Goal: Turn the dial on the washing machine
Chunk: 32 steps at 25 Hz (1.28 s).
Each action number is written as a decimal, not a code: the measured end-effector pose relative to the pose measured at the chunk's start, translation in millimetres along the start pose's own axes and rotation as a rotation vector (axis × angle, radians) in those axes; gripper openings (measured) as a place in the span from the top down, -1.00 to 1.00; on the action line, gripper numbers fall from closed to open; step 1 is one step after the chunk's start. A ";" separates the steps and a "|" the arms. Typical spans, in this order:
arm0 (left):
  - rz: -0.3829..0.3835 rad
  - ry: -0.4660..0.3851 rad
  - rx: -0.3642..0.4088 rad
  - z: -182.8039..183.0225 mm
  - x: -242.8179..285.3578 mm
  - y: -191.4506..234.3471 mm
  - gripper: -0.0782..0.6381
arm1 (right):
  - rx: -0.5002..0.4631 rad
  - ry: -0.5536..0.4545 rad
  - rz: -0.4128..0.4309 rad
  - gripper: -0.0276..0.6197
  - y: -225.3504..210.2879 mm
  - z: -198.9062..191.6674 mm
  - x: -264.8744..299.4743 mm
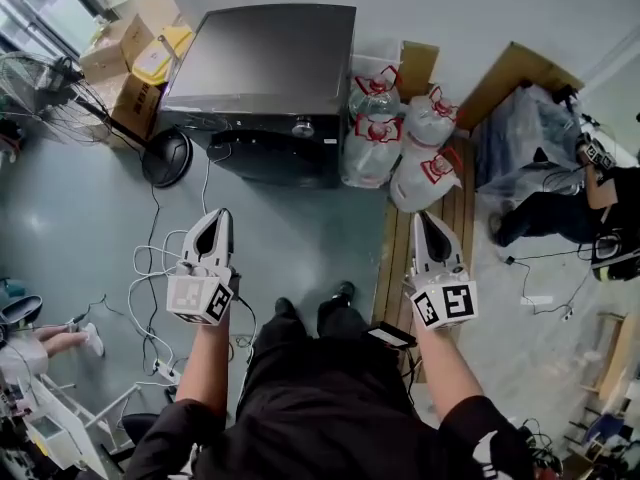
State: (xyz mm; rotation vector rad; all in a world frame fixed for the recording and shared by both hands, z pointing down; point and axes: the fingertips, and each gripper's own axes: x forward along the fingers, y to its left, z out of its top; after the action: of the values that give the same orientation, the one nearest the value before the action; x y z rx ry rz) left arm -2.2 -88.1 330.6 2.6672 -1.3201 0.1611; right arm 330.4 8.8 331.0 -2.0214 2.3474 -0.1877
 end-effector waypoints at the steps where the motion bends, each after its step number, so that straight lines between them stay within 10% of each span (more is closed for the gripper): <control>1: -0.016 -0.008 0.012 9.5 -3.8 0.0 0.74 | 0.000 -0.014 -0.009 0.84 1.3 10.1 -4.8; 21: -0.186 -0.085 -0.046 24.4 -166.0 101.0 0.74 | -0.009 -0.031 0.012 0.84 217.1 14.6 -54.6; 32: -0.216 0.000 -0.052 -39.2 -234.1 149.1 0.74 | -0.020 0.107 -0.065 0.84 309.0 -43.8 -77.7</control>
State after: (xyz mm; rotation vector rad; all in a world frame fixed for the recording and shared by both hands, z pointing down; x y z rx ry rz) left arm -263.3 12.7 344.3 2.7406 -1.0115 0.0984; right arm 33.8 133.1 334.6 -2.1504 2.3552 -0.2824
